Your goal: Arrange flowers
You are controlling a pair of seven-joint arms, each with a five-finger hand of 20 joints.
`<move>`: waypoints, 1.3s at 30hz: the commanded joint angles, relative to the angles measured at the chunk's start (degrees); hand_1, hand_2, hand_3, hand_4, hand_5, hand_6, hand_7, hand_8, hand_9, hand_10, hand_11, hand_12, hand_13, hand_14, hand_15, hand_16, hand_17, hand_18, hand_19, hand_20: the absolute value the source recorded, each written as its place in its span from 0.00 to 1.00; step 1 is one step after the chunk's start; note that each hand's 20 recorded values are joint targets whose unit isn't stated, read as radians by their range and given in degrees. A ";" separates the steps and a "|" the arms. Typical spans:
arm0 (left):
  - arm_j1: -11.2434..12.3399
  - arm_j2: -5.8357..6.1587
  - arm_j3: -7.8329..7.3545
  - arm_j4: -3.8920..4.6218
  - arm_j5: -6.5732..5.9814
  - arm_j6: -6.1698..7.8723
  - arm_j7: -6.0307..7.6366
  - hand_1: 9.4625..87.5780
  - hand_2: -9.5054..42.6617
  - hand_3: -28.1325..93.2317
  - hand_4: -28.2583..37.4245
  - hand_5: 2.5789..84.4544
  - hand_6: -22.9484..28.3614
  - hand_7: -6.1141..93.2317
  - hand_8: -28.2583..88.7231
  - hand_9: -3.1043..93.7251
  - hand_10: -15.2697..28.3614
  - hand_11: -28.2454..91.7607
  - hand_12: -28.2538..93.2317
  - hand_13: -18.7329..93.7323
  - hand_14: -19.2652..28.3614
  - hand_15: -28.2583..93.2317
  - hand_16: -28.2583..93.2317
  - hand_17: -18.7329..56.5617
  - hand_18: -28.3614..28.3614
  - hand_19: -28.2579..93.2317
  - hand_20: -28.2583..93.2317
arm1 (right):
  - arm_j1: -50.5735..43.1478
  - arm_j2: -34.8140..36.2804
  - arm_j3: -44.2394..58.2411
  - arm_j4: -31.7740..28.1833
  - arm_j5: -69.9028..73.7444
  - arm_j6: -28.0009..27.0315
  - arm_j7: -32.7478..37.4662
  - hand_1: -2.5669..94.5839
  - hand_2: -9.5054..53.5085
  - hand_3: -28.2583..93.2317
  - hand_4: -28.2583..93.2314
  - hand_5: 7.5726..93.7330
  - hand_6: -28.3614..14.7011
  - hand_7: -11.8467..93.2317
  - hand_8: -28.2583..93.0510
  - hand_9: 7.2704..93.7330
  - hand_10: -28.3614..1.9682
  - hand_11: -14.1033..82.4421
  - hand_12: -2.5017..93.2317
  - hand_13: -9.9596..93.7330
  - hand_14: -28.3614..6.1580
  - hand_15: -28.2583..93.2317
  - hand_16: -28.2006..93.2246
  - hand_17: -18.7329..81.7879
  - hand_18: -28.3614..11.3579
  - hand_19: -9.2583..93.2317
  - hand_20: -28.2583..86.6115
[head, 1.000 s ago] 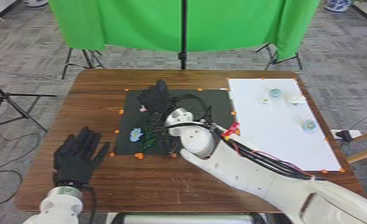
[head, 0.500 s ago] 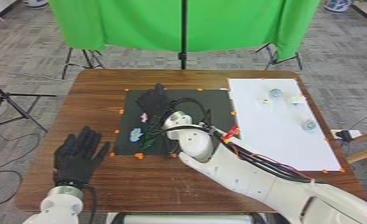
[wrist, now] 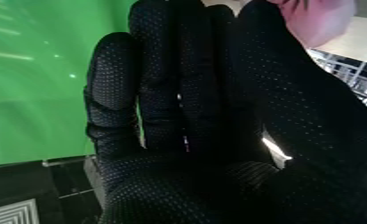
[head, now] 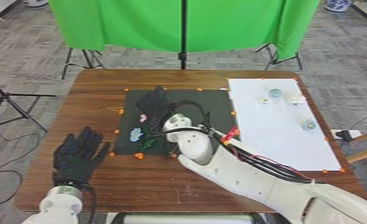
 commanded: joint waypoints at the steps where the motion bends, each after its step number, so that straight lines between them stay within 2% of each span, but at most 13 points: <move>1: 1.92 0.15 -0.71 -0.24 -4.11 0.98 0.24 0.30 0.45 0.85 0.00 0.52 0.58 0.33 0.13 0.44 0.66 0.53 0.31 0.45 0.68 0.68 0.17 0.21 0.76 0.57 0.41 | 3.66 2.51 -4.65 -2.49 5.91 -0.88 4.82 0.62 0.00 0.84 0.01 0.70 0.59 0.32 0.25 0.84 0.54 0.24 0.41 0.71 0.58 0.57 0.56 0.50 0.11 0.86 0.55; 4: 2.18 0.18 -0.71 -0.32 -3.58 0.98 0.29 0.30 0.45 0.85 0.00 0.52 0.58 0.33 0.13 0.44 0.66 0.53 0.32 0.46 0.68 0.68 0.17 0.21 0.76 0.57 0.41 | 3.68 2.96 -4.82 -2.78 4.81 -1.13 3.79 0.62 0.00 0.85 0.02 0.70 0.59 0.32 0.25 0.84 0.54 0.23 0.41 0.72 0.59 0.57 0.56 0.50 0.11 0.86 0.55; 8: 2.41 0.48 -0.54 -0.30 -4.26 0.97 0.72 0.30 0.45 0.85 0.00 0.52 0.58 0.33 0.13 0.45 0.67 0.53 0.32 0.46 0.70 0.68 0.18 0.21 0.76 0.58 0.41 | 4.40 2.72 -5.53 -2.66 6.10 -0.56 5.07 0.61 0.00 0.85 0.02 0.69 0.58 0.31 0.25 0.84 0.53 0.23 0.41 0.71 0.57 0.57 0.56 0.50 0.10 0.86 0.55; 13: 1.94 0.05 -0.16 -0.05 -3.77 1.31 -0.33 0.30 0.45 0.85 0.00 0.53 0.58 0.33 0.13 0.45 0.67 0.52 0.33 0.46 0.69 0.67 0.18 0.21 0.76 0.58 0.40 | 3.88 0.84 -2.32 -1.39 9.11 0.68 7.10 0.59 0.00 0.85 0.02 0.68 0.57 0.29 0.24 0.81 0.50 0.26 0.38 0.71 0.54 0.58 0.55 0.50 0.10 0.86 0.55; 16: 2.34 -0.10 -0.42 -0.25 -4.11 1.87 -0.62 0.29 0.45 0.85 0.00 0.52 0.58 0.33 0.13 0.44 0.65 0.53 0.33 0.46 0.67 0.67 0.18 0.21 0.76 0.58 0.40 | 3.59 0.49 -1.24 -2.81 12.46 -0.56 9.75 0.57 0.00 0.86 0.02 0.66 0.57 0.29 0.22 0.79 0.48 0.29 0.35 0.70 0.52 0.59 0.54 0.50 0.09 0.86 0.54; 22: 3.29 -1.83 -1.37 -0.15 -3.37 1.69 -1.83 0.29 0.45 0.85 0.00 0.52 0.59 0.33 0.13 0.44 0.66 0.53 0.32 0.46 0.68 0.67 0.18 0.21 0.76 0.58 0.40 | 0.74 1.92 5.00 -8.58 19.21 -2.23 13.26 0.54 0.00 0.87 0.02 0.65 0.58 0.29 0.15 0.77 0.45 0.32 0.32 0.69 0.48 0.60 0.52 0.50 0.09 0.86 0.54; 25: 3.05 -2.52 -1.75 0.32 -2.85 1.74 -2.72 0.29 0.45 0.85 0.00 0.52 0.59 0.33 0.13 0.45 0.67 0.53 0.32 0.47 0.69 0.67 0.18 0.21 0.76 0.58 0.40 | 0.10 3.82 8.61 -12.04 23.36 -2.43 15.79 0.53 0.00 0.87 0.03 0.63 0.56 0.28 0.15 0.74 0.40 0.35 0.27 0.69 0.45 0.61 0.50 0.49 0.08 0.86 0.54; 27: 3.28 -3.20 -2.05 0.40 -2.24 1.67 -3.57 0.29 0.45 0.85 0.00 0.53 0.59 0.33 0.13 0.46 0.68 0.52 0.32 0.47 0.70 0.68 0.18 0.21 0.76 0.58 0.40 | -0.79 6.18 10.73 -15.35 25.80 -2.62 18.68 0.52 0.00 0.87 0.04 0.63 0.54 0.27 0.15 0.73 0.38 0.36 0.24 0.68 0.42 0.61 0.48 0.49 0.07 0.86 0.53; 30: 3.63 -3.45 -2.04 0.13 -1.77 1.41 -3.63 0.29 0.45 0.85 0.00 0.53 0.59 0.32 0.13 0.46 0.68 0.52 0.33 0.47 0.71 0.68 0.18 0.20 0.77 0.58 0.40 | -2.87 10.61 14.78 -19.84 27.45 -4.83 20.91 0.51 0.00 0.87 0.05 0.62 0.52 0.25 0.15 0.70 0.34 0.35 0.23 0.67 0.37 0.64 0.44 0.48 0.06 0.86 0.53; 32: 3.98 -3.92 -2.24 -0.10 -1.08 1.29 -3.62 0.29 0.45 0.85 0.00 0.53 0.59 0.32 0.13 0.46 0.69 0.52 0.33 0.47 0.72 0.68 0.18 0.20 0.77 0.59 0.40 | -4.52 14.58 16.17 -22.02 27.18 -3.90 21.57 0.50 0.00 0.87 0.05 0.60 0.51 0.24 0.16 0.68 0.30 0.34 0.23 0.64 0.34 0.64 0.42 0.47 0.05 0.86 0.53; 35: 5.18 -3.59 -2.86 -0.81 1.16 0.49 -3.33 0.29 0.44 0.85 0.00 0.53 0.59 0.32 0.14 0.47 0.69 0.51 0.33 0.47 0.72 0.68 0.18 0.20 0.77 0.59 0.40 | -8.33 22.05 18.69 -25.90 24.20 -3.05 21.04 0.50 0.00 0.87 0.05 0.59 0.49 0.23 0.16 0.65 0.27 0.33 0.23 0.63 0.32 0.64 0.42 0.47 0.05 0.86 0.53; 36: 5.77 -3.55 -3.06 -1.03 1.52 0.41 -3.18 0.29 0.44 0.85 0.00 0.53 0.59 0.32 0.14 0.47 0.69 0.51 0.33 0.47 0.72 0.67 0.18 0.20 0.77 0.59 0.40 | -10.44 24.10 20.58 -27.20 23.76 -3.47 21.30 0.50 0.00 0.87 0.05 0.59 0.49 0.23 0.16 0.64 0.27 0.33 0.23 0.63 0.31 0.65 0.41 0.47 0.05 0.86 0.53; 39: 6.44 -4.33 -3.65 -0.25 4.07 -2.53 -4.19 0.29 0.43 0.85 0.00 0.53 0.59 0.31 0.14 0.46 0.69 0.50 0.34 0.47 0.71 0.67 0.18 0.20 0.77 0.58 0.40 | -17.26 29.98 28.10 -31.62 26.60 -5.67 24.19 0.50 0.00 0.87 0.05 0.56 0.48 0.23 0.16 0.62 0.25 0.32 0.22 0.62 0.30 0.65 0.41 0.47 0.04 0.86 0.53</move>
